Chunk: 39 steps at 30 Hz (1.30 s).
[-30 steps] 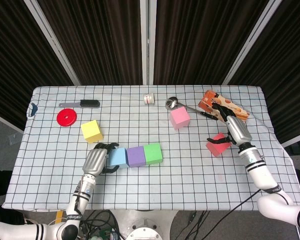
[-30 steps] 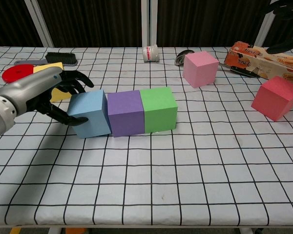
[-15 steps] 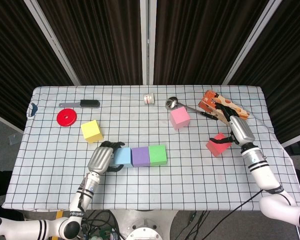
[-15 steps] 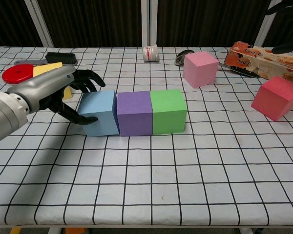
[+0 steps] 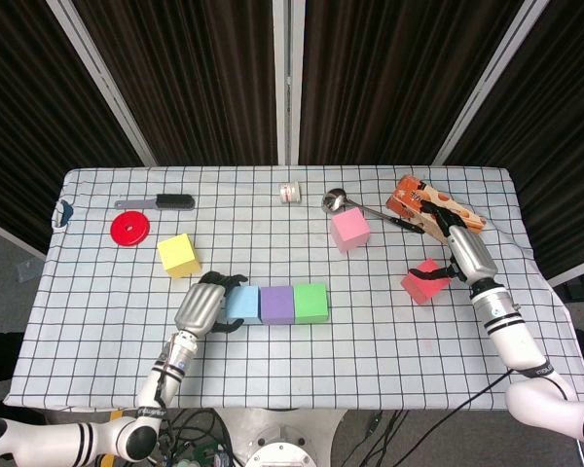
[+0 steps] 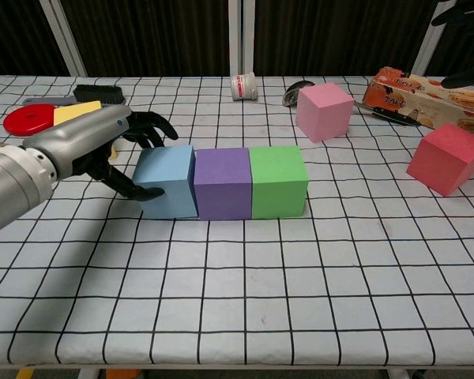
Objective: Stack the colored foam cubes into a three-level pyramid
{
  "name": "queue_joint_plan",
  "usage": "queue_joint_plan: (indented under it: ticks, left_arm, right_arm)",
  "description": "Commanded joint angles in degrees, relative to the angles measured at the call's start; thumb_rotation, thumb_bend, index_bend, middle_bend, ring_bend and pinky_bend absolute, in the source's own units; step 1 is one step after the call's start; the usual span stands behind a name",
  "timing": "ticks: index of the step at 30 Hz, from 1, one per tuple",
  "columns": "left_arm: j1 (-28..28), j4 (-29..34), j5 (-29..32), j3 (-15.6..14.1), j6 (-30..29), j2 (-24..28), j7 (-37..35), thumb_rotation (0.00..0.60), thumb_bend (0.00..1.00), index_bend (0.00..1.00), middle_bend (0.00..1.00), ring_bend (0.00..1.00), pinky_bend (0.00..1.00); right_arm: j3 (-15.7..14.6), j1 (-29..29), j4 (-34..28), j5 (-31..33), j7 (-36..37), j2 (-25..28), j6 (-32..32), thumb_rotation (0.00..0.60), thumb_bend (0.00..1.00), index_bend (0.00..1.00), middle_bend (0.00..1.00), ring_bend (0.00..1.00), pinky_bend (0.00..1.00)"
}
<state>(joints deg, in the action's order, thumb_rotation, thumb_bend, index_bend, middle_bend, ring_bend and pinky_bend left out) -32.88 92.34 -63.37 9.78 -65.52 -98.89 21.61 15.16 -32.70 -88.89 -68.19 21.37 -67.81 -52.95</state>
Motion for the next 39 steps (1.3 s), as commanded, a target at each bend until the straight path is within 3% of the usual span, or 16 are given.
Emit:
queue_joint_plan:
  ticks: [1,17,39]
  left_arm:
    - [-0.02,-0.3,-0.2,-0.26,0.09,-0.13,-0.13,0.6,0.28,0.24,0.6,0.27,0.16]
    - [-0.18,-1.48,-0.35,-0.27,0.14,-0.55,-0.33,0.6,0.28,0.24,0.56,0.26,0.16]
    - [-0.57,-1.5,-1.09,-0.53,1.34,-0.38,-2.05,0.6,0.24,0.19,0.39,0.26,0.15]
  right_arm:
    - [-0.01,0.03,0.06,0.03,0.04,-0.02,0.03,0.6,0.04,0.0,0.11,0.0,0.0]
    - [0.03,-0.04,0.59,0.38,0.12,-0.53,0.54,0.6,0.04,0.0,0.11,0.0,0.0]
    - [1.51,2.13,-1.11,-0.62,2.77,1.86,-3.28,0.6,0.03,0.0,0.09,0.0,0.0]
